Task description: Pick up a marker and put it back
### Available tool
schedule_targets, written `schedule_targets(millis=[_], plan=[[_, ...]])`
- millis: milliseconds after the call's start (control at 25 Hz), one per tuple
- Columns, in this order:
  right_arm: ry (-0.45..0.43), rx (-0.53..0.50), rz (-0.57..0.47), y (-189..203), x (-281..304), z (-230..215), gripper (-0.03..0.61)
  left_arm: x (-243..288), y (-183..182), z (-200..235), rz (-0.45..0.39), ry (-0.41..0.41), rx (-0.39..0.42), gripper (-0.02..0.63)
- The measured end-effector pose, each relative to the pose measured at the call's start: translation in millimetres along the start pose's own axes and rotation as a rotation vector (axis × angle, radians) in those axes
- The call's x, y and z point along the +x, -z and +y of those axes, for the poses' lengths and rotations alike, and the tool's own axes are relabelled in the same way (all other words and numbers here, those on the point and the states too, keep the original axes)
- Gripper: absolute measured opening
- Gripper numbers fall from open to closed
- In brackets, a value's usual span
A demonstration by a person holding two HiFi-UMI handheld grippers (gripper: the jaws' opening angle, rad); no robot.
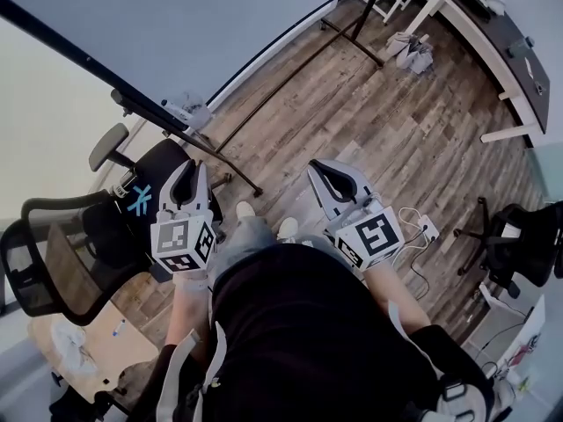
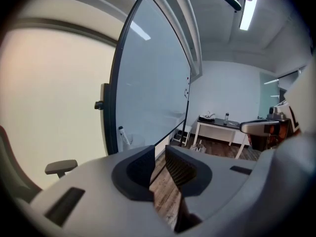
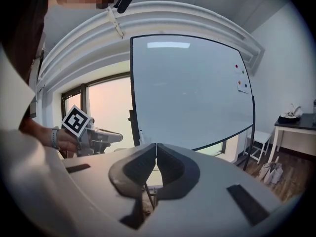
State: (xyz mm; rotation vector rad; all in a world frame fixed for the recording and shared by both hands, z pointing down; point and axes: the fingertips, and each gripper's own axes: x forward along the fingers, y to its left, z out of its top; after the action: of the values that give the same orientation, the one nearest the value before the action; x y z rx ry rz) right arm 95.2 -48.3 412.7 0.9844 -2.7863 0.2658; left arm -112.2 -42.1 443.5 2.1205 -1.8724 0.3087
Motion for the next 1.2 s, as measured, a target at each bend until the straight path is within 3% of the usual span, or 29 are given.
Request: schedule_targets(millis=[480, 1200], plan=[[0.035, 0.003, 0.020, -11.4, 55.1, -8.3, 0.017, 49.1, -3.1, 60.5, 0.054, -0.086, -0.074, 0.057], [0.113, -0.005, 0.037, -26.2, 102.4, -21.1, 0.017, 102.9, 11.2, 112.1, 0.113, -0.093, -0.202, 0.074]])
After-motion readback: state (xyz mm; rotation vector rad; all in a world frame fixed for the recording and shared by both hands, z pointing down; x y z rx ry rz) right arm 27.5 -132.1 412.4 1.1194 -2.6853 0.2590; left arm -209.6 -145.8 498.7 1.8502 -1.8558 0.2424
